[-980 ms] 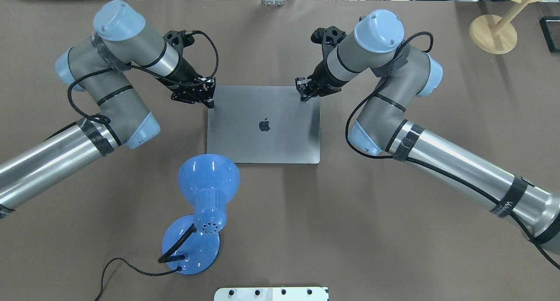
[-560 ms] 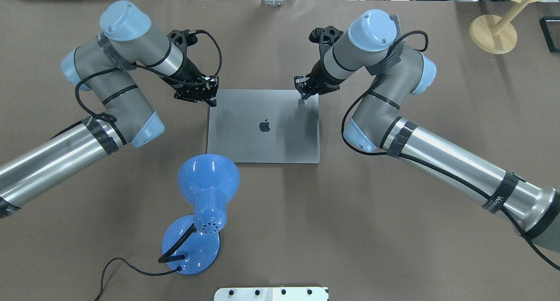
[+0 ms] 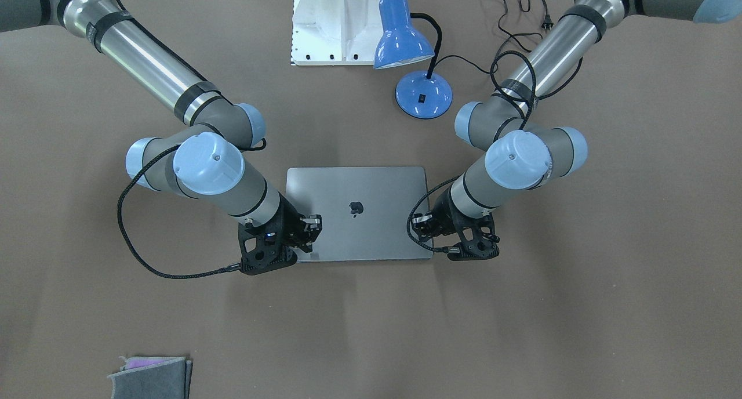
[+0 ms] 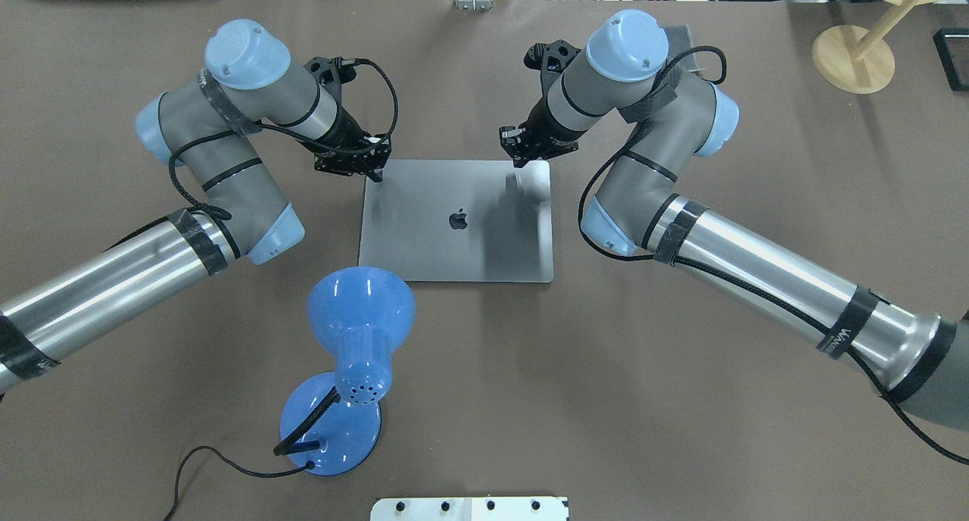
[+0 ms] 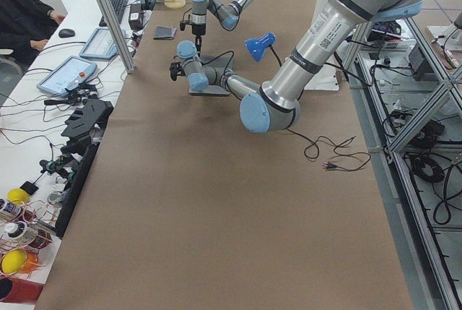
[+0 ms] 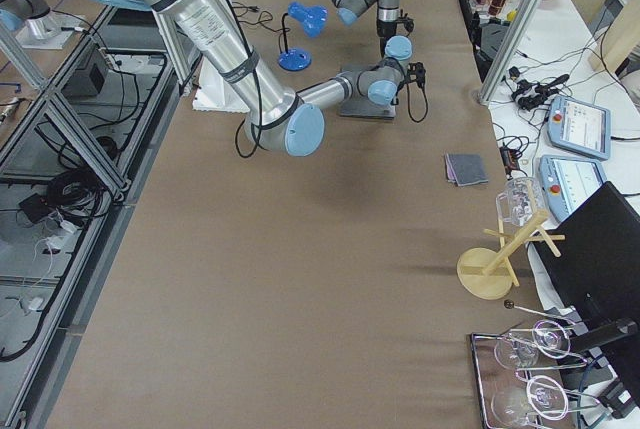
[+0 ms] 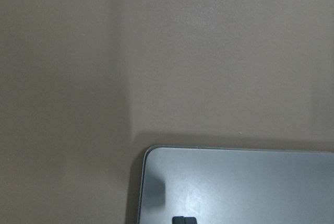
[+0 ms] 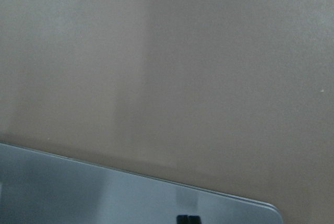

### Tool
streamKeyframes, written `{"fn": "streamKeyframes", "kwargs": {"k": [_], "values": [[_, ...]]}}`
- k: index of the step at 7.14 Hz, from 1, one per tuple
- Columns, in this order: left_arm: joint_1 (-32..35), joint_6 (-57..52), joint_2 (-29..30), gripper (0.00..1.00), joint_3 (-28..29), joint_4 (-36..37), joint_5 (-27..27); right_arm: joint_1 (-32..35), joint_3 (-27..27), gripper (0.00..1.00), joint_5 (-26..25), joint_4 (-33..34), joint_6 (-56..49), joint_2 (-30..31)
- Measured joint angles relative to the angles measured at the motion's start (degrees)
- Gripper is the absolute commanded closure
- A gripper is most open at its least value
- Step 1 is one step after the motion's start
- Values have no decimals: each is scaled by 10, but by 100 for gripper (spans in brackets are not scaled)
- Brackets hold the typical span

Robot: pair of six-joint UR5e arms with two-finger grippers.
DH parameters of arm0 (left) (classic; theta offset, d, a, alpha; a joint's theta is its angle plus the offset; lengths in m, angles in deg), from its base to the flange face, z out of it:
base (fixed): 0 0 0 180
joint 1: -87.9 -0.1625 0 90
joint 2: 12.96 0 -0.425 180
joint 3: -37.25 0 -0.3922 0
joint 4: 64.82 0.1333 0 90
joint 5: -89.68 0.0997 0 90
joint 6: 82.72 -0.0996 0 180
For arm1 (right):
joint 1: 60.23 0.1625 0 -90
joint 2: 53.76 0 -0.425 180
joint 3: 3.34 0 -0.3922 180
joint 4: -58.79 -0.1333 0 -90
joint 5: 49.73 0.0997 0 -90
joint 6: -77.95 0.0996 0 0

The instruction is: Close laptop

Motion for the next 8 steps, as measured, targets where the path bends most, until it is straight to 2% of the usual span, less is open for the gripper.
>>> {"fn": "streamKeyframes", "kwargs": {"k": [1,2,3,5,7,8], "values": [[-1,1,0,100,-1,-2,4,8,1,100,8,1,1,-3],[-1,3,1,70,-6,-2,5,21,3,82,26,1,2,-5],[2,4,-1,3,-17,-2,4,39,7,4,47,2,4,-6],[25,4,-28,2,-69,-1,1,78,24,0,82,3,6,9],[93,-11,-89,2,-133,2,-8,127,59,0,124,10,1,40],[139,-49,-118,2,-154,3,-30,160,80,0,150,22,-2,59]]}}
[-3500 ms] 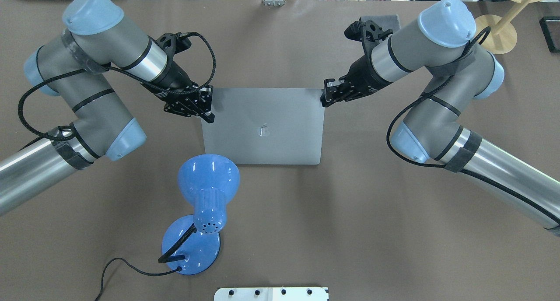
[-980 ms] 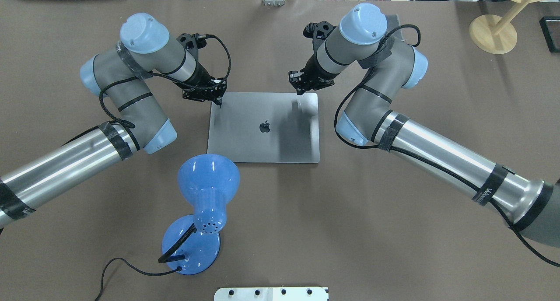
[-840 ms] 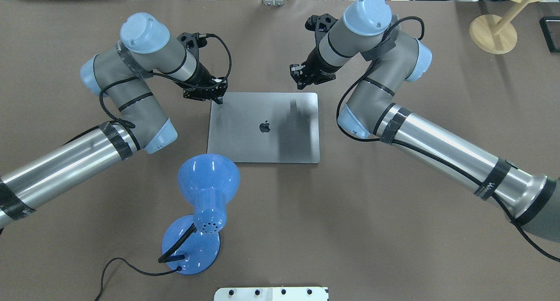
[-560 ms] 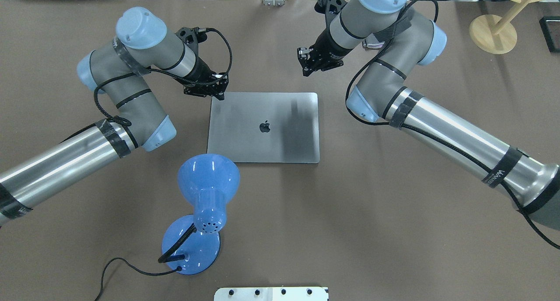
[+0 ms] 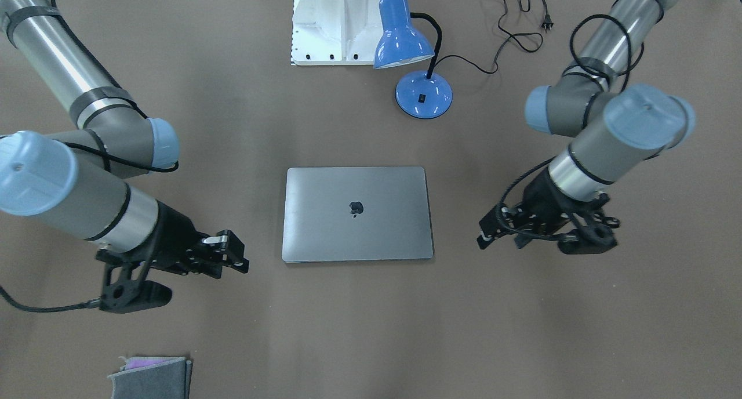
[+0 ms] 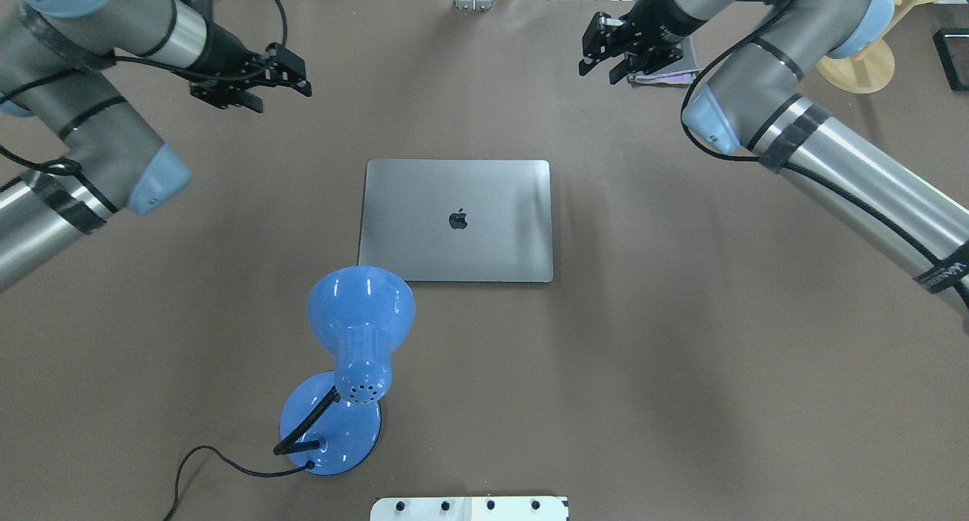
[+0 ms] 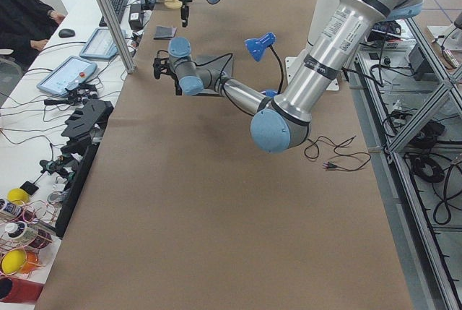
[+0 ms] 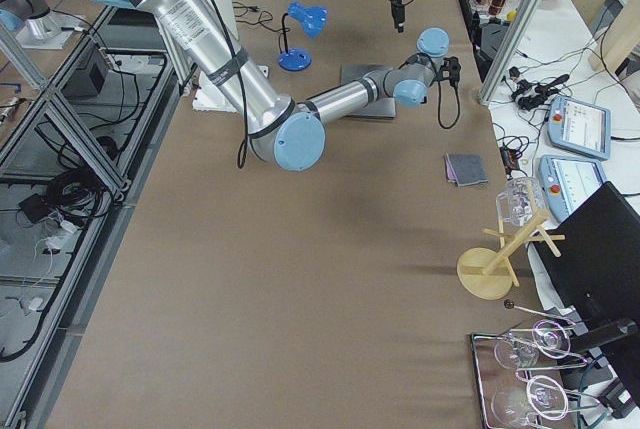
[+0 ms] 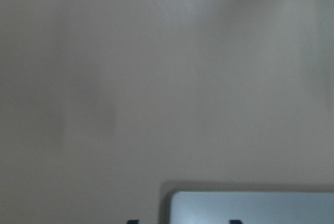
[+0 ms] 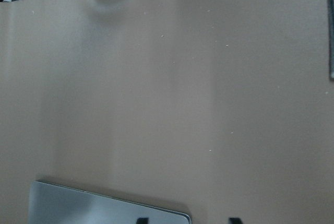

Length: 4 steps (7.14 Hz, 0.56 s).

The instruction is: Close laptop

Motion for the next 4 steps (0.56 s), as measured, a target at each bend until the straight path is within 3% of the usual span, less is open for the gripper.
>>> {"fn": "streamKeyframes", "kwargs": {"k": [2,4], "values": [[109,-115,-74,2,-24,5,-74,77,61,0,17,24,-45,68],[199,-241,-147,2,-32,7,-125,140,77,0,10,52,-194,143]]}}
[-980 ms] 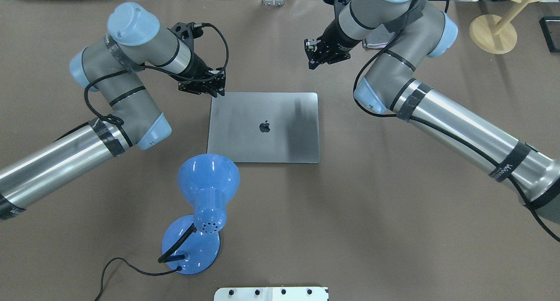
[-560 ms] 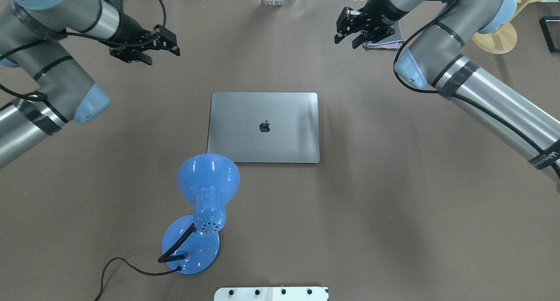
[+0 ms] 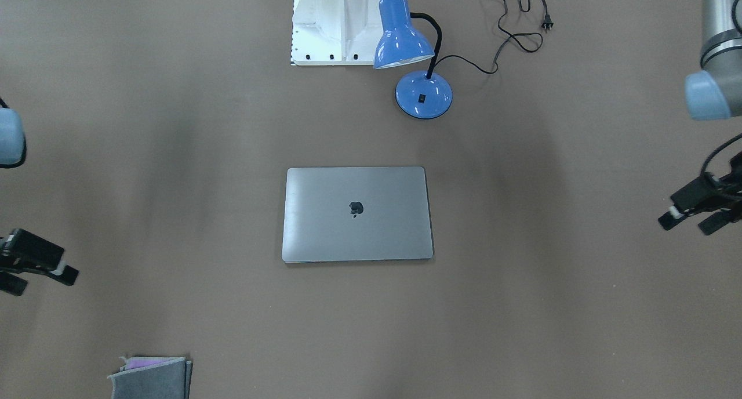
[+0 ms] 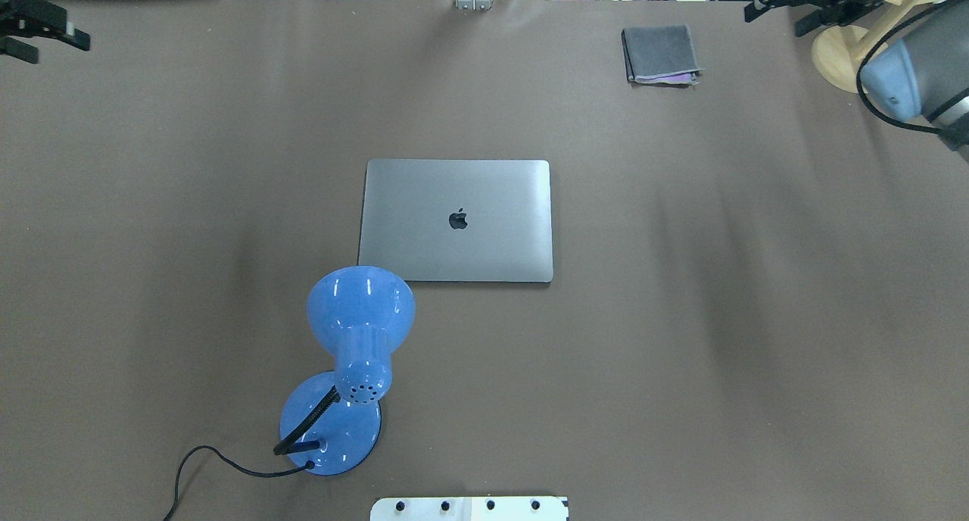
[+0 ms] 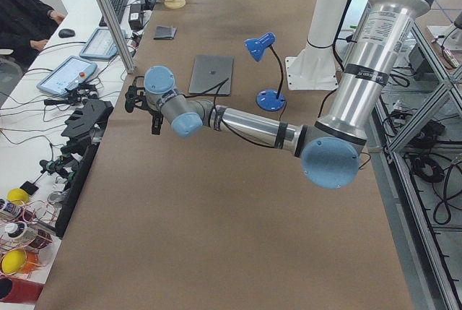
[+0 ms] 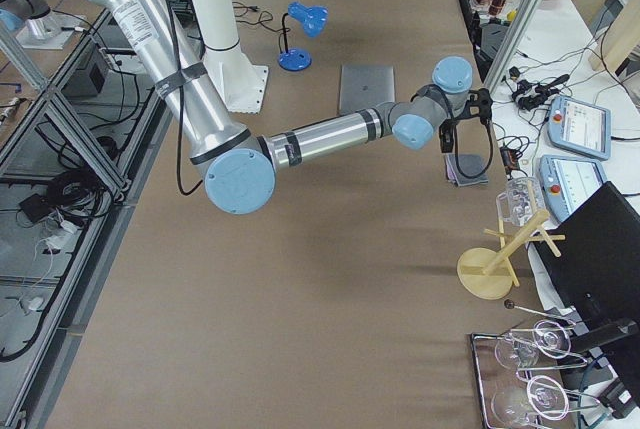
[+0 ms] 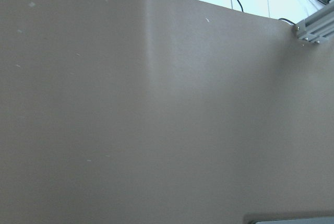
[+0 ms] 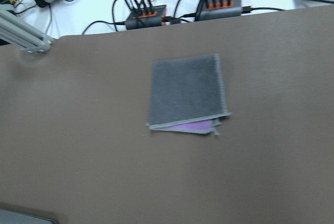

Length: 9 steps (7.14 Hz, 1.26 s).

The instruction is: Close laptop

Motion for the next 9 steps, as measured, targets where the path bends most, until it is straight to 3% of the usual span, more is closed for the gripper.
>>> {"fn": "streamKeyframes", "kwargs": {"k": [2,5,7,8,9], "values": [[71,-152,-60,2,0,39,-4,53,2,0,-36,100,-215,43],[160,-415,-82,2,-3,255,43,108,29,0,-72,279,-420,90],[180,-448,-105,2,-18,311,48,116,159,0,-95,437,-461,163],[185,-451,-133,2,-28,299,49,121,225,0,-96,506,-466,193],[186,-451,-148,2,-30,284,51,130,257,0,-83,536,-469,215]]}}
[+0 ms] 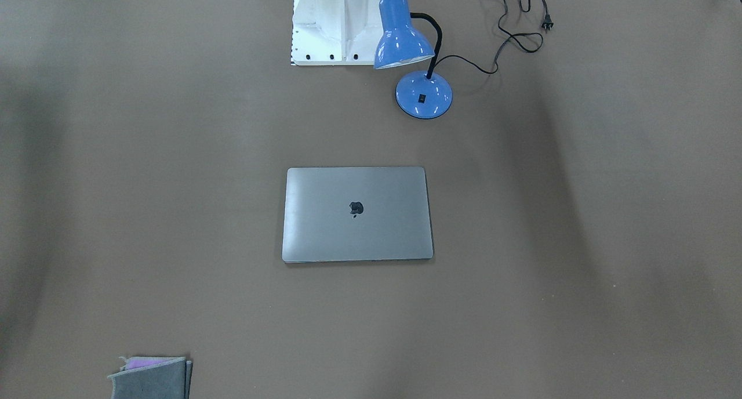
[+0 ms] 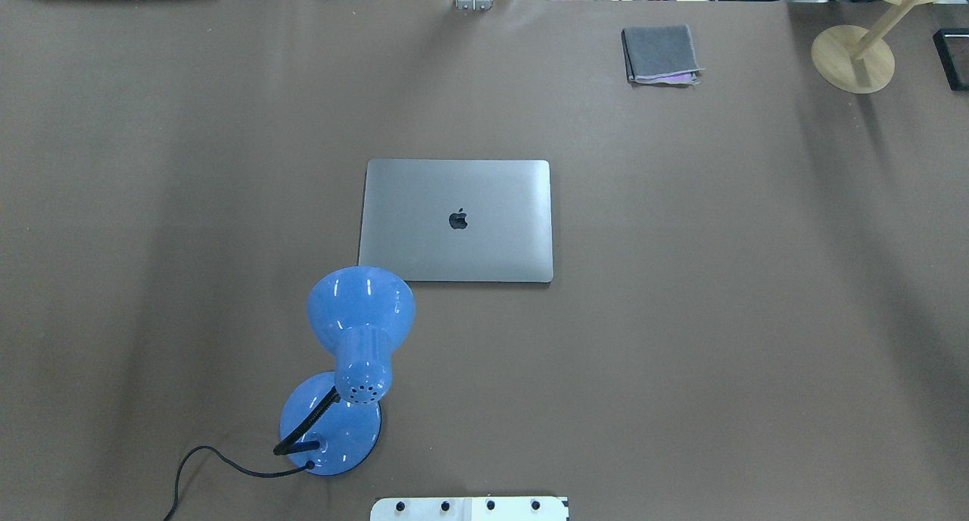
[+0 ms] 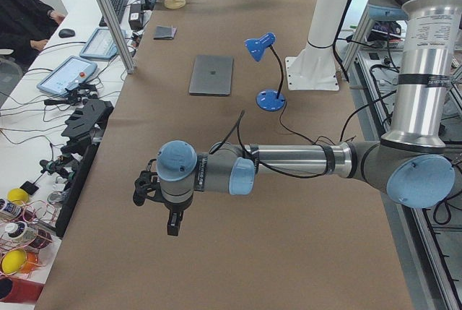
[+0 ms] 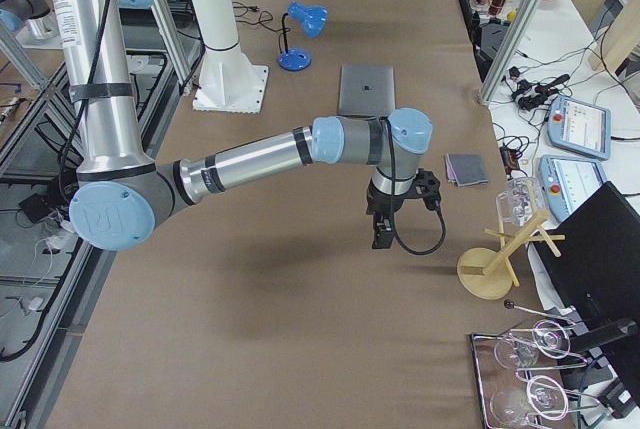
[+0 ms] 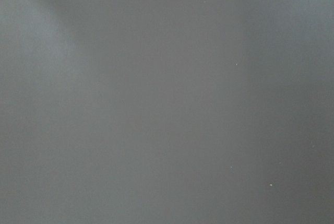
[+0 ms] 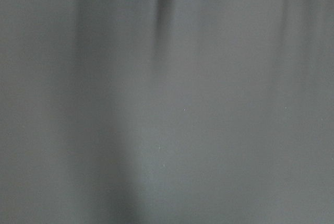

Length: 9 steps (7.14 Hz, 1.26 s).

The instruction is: Close laptop

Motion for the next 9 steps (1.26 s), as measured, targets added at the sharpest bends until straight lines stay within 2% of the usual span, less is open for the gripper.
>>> {"fn": "streamKeyframes", "kwargs": {"k": [2,6,9], "values": [[0,8,-7,2,0,7,1,16,4,0,26,13,-5,16],[-18,58,-3,2,-34,36,1,45,-21,0,82,14,-19,19],[-41,60,-3,2,-48,36,2,56,-54,0,88,4,-59,16]]}}
